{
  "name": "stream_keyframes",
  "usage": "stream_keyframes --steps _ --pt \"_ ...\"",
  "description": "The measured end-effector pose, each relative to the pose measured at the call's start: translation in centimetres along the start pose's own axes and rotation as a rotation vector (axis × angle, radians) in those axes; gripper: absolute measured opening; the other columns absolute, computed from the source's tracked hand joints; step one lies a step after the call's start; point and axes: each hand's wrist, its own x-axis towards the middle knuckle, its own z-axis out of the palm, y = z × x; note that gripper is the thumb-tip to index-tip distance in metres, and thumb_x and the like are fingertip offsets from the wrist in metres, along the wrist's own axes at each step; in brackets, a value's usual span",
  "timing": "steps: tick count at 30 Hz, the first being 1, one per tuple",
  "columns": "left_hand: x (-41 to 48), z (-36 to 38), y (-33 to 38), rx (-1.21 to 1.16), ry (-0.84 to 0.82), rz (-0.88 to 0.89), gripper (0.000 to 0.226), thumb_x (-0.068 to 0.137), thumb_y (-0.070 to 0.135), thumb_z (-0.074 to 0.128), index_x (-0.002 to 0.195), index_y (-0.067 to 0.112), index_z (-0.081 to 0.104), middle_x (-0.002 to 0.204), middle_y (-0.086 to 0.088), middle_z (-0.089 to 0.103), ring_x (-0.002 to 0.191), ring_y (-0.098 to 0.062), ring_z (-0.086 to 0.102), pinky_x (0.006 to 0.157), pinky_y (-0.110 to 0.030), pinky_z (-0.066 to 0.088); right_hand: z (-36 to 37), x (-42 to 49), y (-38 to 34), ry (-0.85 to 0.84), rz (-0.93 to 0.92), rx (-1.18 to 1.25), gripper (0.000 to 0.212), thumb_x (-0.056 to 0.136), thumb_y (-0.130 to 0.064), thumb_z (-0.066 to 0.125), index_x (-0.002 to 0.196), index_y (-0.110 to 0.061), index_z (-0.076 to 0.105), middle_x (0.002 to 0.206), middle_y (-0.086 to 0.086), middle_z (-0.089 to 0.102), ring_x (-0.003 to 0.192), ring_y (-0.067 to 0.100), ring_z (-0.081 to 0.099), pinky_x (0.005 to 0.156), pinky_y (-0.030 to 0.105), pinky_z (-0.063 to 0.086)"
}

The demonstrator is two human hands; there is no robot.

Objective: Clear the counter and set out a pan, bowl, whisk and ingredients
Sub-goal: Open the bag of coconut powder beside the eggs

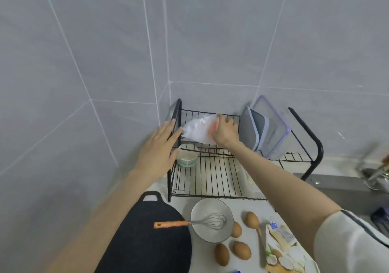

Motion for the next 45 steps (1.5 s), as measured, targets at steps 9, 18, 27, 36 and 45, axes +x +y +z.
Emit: stream_keyframes --steps 9,18,27,36,45 --pt "1.1 0.8 -1.9 -0.058 -0.013 0.076 0.061 0.101 0.035 0.035 0.15 0.029 -0.001 0.155 0.006 -0.02 0.145 -0.012 -0.014 0.12 -0.032 -0.001 1.1 1.2 -0.4 0.001 0.036 0.112 0.057 0.093 -0.023 0.046 0.144 -0.023 0.021 0.106 0.015 0.063 0.09 0.035 0.061 0.07 0.036 0.047" --pt "1.0 0.0 -1.3 -0.141 -0.007 0.106 0.062 0.1 0.035 0.036 0.15 0.03 0.001 0.158 0.007 -0.013 0.144 -0.009 -0.013 0.115 -0.025 -0.009 -2.9 -2.3 -3.2 0.262 -0.16 0.184 0.027 0.095 -0.028 0.049 0.075 -0.014 0.038 0.066 0.003 0.048 0.065 0.03 0.045 0.057 0.036 0.03" --pt "0.6 -1.9 3.9 -0.376 0.158 0.137 0.072 0.097 0.037 0.044 0.151 0.029 -0.002 0.159 0.007 -0.014 0.145 -0.008 -0.01 0.119 -0.037 0.015 -8.1 -9.8 0.1 0.297 -0.246 0.386 0.011 0.085 -0.004 0.054 0.082 -0.013 0.047 0.067 -0.006 0.043 0.062 0.011 0.039 0.054 0.02 0.029" --pt "-2.3 2.4 13.4 -0.513 -0.043 0.244 0.065 0.092 0.035 0.055 0.149 0.031 0.022 0.144 0.007 0.039 0.132 -0.013 0.037 0.102 -0.03 0.036 -9.3 -18.0 12.1 -0.061 -0.102 0.398 0.016 0.08 -0.008 0.063 0.076 -0.017 0.051 0.071 0.0 0.049 0.063 0.016 0.048 0.059 0.036 0.043" --pt "-7.0 14.2 22.8 -0.676 -0.514 0.06 0.05 0.084 0.028 0.068 0.132 0.024 0.054 0.096 0.004 0.064 0.081 -0.004 0.059 0.077 -0.021 0.048 -7.3 -23.4 24.7 -0.417 0.103 0.28 0.011 0.083 -0.01 0.06 0.075 -0.009 0.053 0.068 -0.002 0.05 0.059 0.013 0.05 0.056 0.028 0.041"
